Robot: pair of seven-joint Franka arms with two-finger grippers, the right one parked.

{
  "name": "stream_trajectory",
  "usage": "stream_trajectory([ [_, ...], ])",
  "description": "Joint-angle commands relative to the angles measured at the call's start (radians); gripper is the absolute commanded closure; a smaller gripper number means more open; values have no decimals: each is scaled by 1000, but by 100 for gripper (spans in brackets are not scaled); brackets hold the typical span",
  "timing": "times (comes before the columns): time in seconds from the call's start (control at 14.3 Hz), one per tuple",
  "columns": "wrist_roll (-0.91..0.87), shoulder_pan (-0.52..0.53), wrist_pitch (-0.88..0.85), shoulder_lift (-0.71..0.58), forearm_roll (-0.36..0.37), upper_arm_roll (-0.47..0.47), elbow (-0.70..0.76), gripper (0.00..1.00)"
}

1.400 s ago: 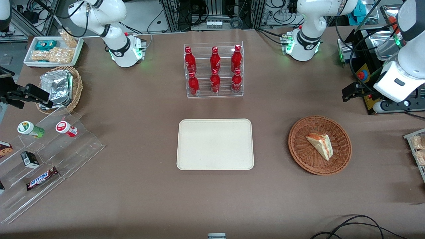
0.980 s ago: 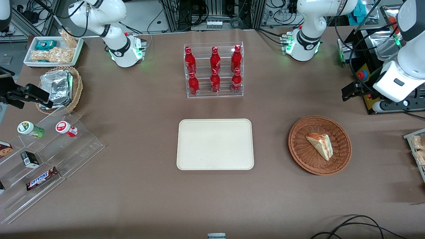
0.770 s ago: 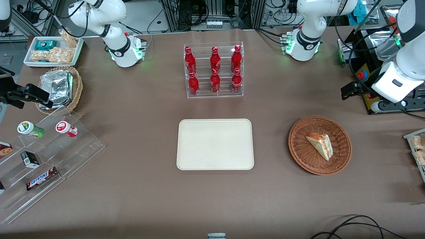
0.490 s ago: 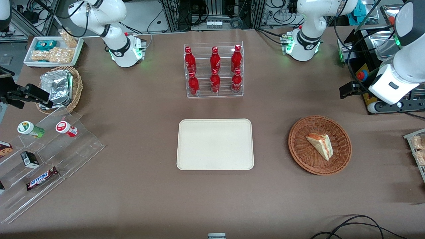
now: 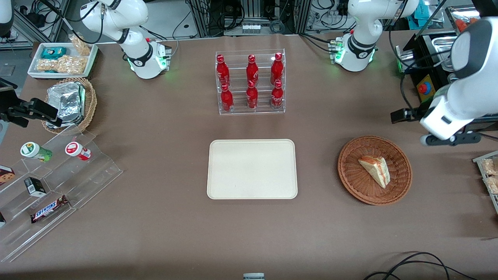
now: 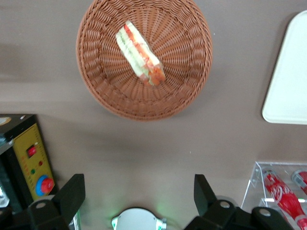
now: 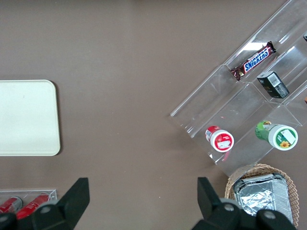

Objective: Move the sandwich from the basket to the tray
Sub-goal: 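Lower the open left gripper over the sandwich in the basket and close it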

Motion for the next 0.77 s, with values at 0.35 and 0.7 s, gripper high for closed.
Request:
stream_trajectory([
  [0.35,-258,34,522,63,6,8,-337,0],
  [0.7,-596,33,698,192,8,8,-336,0],
])
